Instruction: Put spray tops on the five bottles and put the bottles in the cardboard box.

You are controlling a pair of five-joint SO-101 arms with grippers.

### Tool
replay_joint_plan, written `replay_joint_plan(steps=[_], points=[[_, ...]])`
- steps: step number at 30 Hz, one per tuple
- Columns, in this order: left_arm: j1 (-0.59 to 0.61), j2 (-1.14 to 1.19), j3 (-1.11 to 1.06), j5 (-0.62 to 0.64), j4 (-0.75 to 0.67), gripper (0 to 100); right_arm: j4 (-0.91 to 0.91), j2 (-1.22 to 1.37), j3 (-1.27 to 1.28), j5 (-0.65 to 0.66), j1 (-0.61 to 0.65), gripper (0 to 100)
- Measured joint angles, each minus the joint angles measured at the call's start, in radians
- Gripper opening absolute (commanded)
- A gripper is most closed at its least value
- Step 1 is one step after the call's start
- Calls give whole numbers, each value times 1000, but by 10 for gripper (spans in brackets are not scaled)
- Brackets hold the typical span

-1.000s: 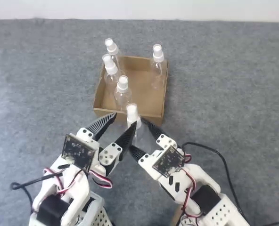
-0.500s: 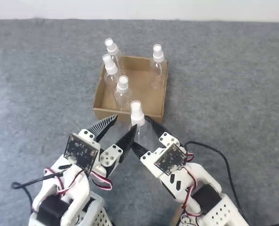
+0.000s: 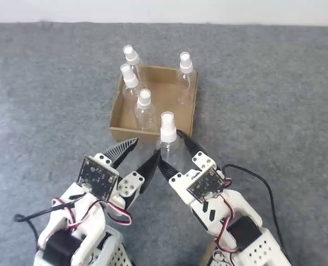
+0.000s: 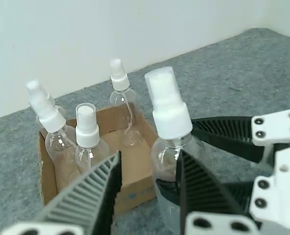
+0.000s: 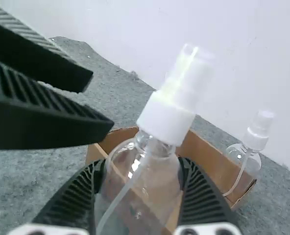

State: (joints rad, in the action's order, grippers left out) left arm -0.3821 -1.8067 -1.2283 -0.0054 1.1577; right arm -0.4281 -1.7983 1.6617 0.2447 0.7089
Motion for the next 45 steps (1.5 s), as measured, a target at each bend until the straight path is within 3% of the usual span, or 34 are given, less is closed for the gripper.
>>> replay_joint_plan(steps=[6, 13, 25, 34, 45], points=[[0, 0, 5, 0, 5, 170, 0, 0, 0, 0, -2, 13], [0, 0, 5, 8, 5, 200, 0, 0, -5, -2, -86, 13], [0, 0, 5, 84, 14, 215, 0, 0, -146, -253, -236, 13], [-8, 0, 5, 84, 17, 215, 0, 0, -262, -295, -222, 13], [-97, 0, 5, 69, 35, 215, -5, -2, -287, -298, -57, 13]])
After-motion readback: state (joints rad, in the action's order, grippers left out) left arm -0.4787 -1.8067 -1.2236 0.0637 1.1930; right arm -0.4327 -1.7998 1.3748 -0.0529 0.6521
